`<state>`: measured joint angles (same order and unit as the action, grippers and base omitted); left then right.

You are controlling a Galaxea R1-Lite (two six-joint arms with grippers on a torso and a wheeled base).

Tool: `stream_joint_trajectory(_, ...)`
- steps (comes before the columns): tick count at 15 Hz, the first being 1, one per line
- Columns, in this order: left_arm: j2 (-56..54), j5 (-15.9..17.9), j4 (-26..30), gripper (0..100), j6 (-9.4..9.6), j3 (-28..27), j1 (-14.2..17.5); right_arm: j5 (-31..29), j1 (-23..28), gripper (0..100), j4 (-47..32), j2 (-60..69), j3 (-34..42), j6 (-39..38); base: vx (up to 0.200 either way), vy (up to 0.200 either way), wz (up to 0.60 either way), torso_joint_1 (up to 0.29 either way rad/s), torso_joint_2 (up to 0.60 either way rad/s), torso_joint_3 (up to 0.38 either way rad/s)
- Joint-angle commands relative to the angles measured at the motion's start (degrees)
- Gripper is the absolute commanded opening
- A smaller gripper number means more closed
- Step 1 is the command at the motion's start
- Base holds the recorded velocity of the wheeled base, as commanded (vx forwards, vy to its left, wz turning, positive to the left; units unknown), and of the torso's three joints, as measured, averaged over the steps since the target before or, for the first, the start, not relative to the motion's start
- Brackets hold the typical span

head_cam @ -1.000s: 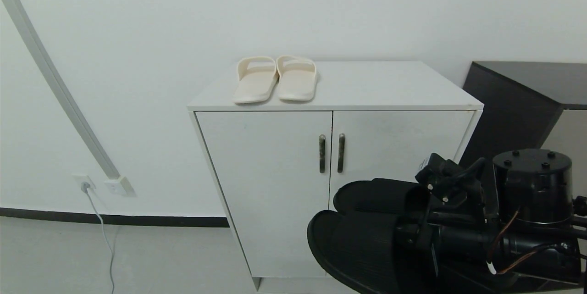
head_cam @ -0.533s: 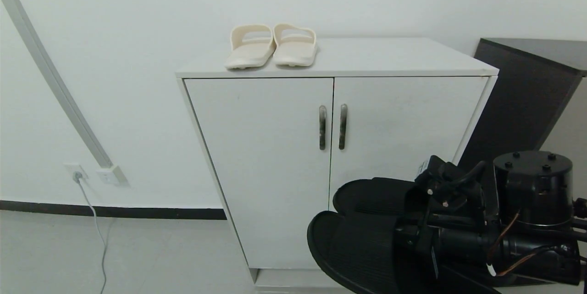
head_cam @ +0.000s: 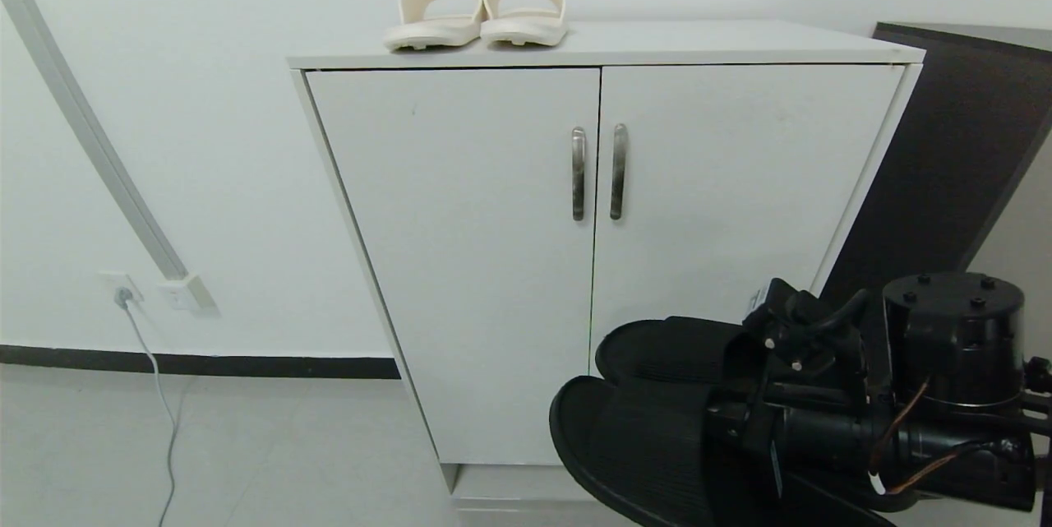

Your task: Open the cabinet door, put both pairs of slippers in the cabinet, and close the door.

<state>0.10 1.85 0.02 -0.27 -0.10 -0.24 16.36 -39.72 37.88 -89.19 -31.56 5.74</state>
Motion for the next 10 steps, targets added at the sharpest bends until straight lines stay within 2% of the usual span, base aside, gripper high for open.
stream_joint_trajectory(1,0.0,0.0,0.1,100,-0.08,0.0,0.0,0.0,0.0,0,0.2,-1.2,1.1,0.2,0.0,0.0,0.0,-0.002,0.1,0.11)
stream_joint_trajectory(7,0.4,0.2,-0.2,100,0.44,-1.1,0.0,-0.1,0.5,0,5.5,-2.7,1.5,0.2,0.0,0.0,0.0,0.0,0.01,0.007)
stream_joint_trajectory(8,7.6,0.4,0.5,100,-1.58,-11.2,-0.3,-0.1,0.4,0,5.8,-3.0,1.6,0.2,0.0,0.0,0.0,0.0,0.0,0.0)
stream_joint_trajectory(9,15.2,1.2,0.9,100,-2.37,-15.4,-0.4,0.1,0.3,0,5.8,-3.0,1.6,0.3,0.0,0.0,0.0,0.0,0.0,0.0)
stream_joint_trajectory(10,22.1,4.9,0.4,100,0.09,-17.3,-0.5,0.1,-0.1,0,5.8,-3.1,1.4,0.3,0.0,0.0,0.0,0.0,0.0,0.0)
